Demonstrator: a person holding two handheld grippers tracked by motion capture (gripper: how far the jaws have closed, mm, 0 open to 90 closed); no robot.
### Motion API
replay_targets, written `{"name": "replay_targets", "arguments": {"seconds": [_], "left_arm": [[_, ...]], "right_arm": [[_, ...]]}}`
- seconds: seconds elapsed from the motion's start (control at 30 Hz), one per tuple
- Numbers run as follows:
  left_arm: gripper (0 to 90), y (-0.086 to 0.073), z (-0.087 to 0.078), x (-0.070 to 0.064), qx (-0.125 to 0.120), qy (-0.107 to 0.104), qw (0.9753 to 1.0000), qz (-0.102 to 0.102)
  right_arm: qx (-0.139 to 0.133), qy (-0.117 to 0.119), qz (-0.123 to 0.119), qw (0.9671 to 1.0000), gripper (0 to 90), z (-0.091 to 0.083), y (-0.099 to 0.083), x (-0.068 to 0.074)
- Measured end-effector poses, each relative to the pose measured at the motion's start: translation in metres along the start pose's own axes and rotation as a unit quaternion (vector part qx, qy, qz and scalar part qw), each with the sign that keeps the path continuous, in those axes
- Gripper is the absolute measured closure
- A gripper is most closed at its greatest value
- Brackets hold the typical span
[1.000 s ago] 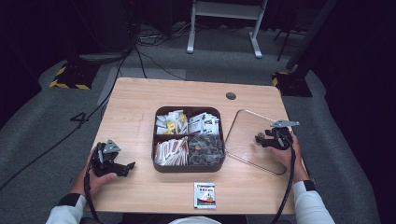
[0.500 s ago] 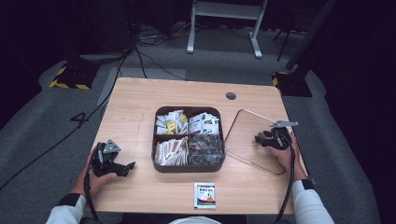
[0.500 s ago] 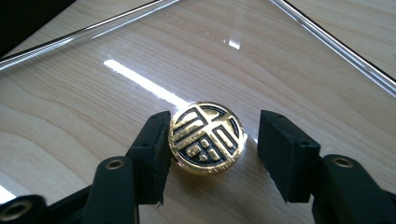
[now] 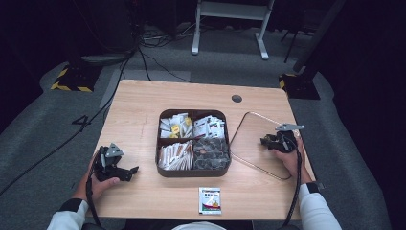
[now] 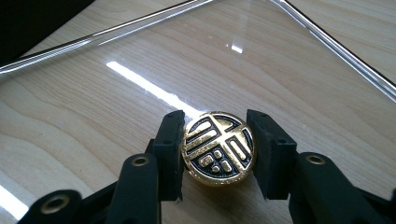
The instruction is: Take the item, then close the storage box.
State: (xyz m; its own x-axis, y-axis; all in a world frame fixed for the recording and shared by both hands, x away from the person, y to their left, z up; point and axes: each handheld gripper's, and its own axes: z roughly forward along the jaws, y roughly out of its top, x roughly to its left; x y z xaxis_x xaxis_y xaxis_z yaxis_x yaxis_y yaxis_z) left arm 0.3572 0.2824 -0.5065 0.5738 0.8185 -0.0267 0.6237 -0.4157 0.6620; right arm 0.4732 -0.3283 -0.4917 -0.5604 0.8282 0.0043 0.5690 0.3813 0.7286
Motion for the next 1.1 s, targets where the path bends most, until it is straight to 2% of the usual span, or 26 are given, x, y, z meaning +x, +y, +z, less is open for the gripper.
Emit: {"name": "replay_targets", "arguments": {"seconds": [0.5, 0.67, 0.83, 1.1], "left_arm": [[0.2, 0.0, 0.0, 0.0, 0.0, 0.0, 1.0, 0.0], [0.2, 0.0, 0.0, 0.0, -0.001, -0.001, 1.0, 0.0], [0.2, 0.0, 0.0, 0.0, 0.0, -0.001, 1.0, 0.0], [0.2, 0.0, 0.0, 0.0, 0.0, -0.001, 1.0, 0.0]], "right_arm": [[-0.036, -0.015, -0.004, 0.9992, 59.7, -0.021, 0.008, -0.001], [-0.06, -0.001, 0.003, 0.9982, 59.7, -0.032, 0.014, -0.001], [-0.074, -0.003, -0.008, 0.9972, 59.7, -0.043, 0.022, 0.0], [-0.088, -0.005, -0.011, 0.996, 59.7, -0.05, 0.035, 0.002]]}}
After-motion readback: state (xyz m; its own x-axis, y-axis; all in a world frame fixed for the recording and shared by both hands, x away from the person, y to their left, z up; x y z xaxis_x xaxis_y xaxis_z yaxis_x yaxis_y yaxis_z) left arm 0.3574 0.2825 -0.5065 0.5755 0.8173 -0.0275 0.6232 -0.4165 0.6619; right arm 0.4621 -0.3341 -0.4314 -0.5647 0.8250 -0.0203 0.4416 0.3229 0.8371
